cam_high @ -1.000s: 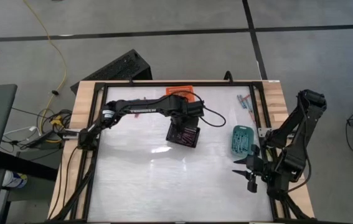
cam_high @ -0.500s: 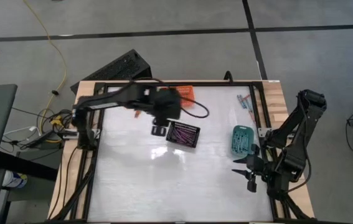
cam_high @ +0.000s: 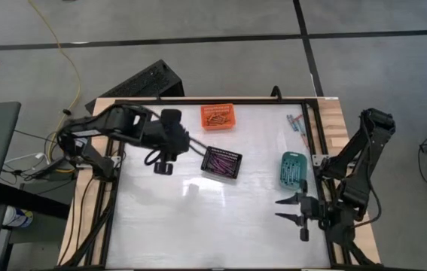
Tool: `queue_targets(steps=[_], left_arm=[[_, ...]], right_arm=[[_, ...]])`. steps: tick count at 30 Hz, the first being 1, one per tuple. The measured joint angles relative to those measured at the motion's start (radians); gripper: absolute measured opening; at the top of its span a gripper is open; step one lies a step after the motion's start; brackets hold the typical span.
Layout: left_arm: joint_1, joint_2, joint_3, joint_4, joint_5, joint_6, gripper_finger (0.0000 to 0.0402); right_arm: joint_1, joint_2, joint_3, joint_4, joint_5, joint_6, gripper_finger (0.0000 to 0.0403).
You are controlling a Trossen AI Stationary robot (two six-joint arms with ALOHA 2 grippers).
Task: Sort crayons
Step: Put the violet crayon into the black bin
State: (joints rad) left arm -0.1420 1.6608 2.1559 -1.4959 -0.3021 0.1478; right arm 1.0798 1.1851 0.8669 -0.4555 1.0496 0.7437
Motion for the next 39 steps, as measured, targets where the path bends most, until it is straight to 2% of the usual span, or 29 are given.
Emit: queue_targets(steps=[6, 10, 13, 17, 26, 31, 35, 39], left_arm=[[-0.075, -0.001, -0.009, -0.031, -0.024, -0.05, 0.0162], [-0.115, -0.019, -0.108, 0.001, -0.052, -0.062, 0.0162], [-0.124, -0.063, -0.249, 0.076, -0.053, -0.067, 0.0162], [-0.128, -0.151, -0.503, 0.254, -0.054, -0.072, 0.0162], [-0.127, -0.436, -1.014, 0.643, -0.055, -0.163, 0.0162], [-0.123, -0.567, -1.211, 0.832, -0.077, -0.179, 0.0162], [-0.084, -0.619, -1.321, 0.879, -0.118, -0.207, 0.0162], [-0.014, -0.628, -1.41, 0.923, -0.092, -0.249, 0.0162]], right_arm=[[-0.038, 0.0, 0.0, 0.223, -0.001, -0.242, 0.0161], [-0.082, 0.0, 0.0, 0.364, -0.051, -0.403, 0.0161], [-0.13, 0.0, 0.0, 0.456, -0.124, -0.508, 0.0161], [-0.209, 0.0, 0.0, 0.534, -0.238, -0.604, 0.0161], [-0.449, 0.0, 0.0, 0.557, -0.429, -0.664, 0.0161], [-0.631, 0.0, 0.0, 0.562, -0.577, -0.668, 0.0161], [-0.769, 0.0, 0.0, 0.562, -0.709, -0.701, 0.0161], [-0.888, 0.004, 0.0, 0.564, -0.844, -0.725, 0.0161]])
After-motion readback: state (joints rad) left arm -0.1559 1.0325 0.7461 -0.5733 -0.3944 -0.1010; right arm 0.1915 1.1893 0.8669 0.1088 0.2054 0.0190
